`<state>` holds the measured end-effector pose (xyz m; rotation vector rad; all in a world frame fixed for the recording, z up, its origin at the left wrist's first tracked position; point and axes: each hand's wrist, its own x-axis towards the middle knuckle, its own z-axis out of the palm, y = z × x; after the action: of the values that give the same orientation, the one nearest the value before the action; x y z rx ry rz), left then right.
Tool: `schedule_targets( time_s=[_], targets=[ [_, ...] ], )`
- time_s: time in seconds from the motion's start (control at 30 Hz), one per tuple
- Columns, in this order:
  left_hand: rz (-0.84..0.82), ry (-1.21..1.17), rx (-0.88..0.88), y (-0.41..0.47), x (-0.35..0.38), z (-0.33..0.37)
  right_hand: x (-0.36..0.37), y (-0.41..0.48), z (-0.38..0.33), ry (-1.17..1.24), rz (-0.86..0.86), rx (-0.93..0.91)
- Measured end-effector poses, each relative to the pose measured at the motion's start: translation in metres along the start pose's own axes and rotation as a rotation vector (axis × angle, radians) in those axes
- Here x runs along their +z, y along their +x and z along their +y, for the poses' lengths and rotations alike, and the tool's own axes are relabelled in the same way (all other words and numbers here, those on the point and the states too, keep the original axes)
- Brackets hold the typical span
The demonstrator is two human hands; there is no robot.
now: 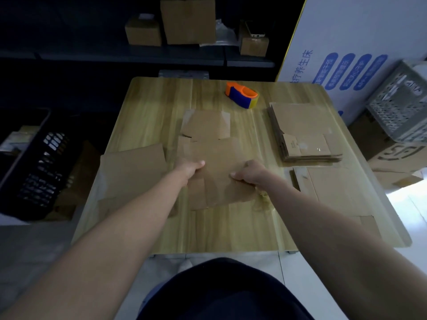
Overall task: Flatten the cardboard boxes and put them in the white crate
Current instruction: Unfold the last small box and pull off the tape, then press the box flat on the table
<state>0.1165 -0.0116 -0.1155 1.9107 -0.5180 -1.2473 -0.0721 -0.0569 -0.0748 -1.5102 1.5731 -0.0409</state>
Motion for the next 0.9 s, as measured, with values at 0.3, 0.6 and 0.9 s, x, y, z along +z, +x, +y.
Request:
schedule_targets(
  time_s=[0.3,0.6,0.9],
  targets=[
    [-0.087,0.889,0.025,0.002,0.007,-0.06,0.057,0.01,0.041,-0.27,-0.119,0.253],
    [-0.083,0.936,0.088,0.006,0.018,-0.07,0.076,0.026,0.052,-0.379,0.026,0.271],
    [-0.052,1.128,0.059,0.012,0.013,-0.055,0.089,0.038,0.044,-0.416,0.059,0.235]
  ],
)
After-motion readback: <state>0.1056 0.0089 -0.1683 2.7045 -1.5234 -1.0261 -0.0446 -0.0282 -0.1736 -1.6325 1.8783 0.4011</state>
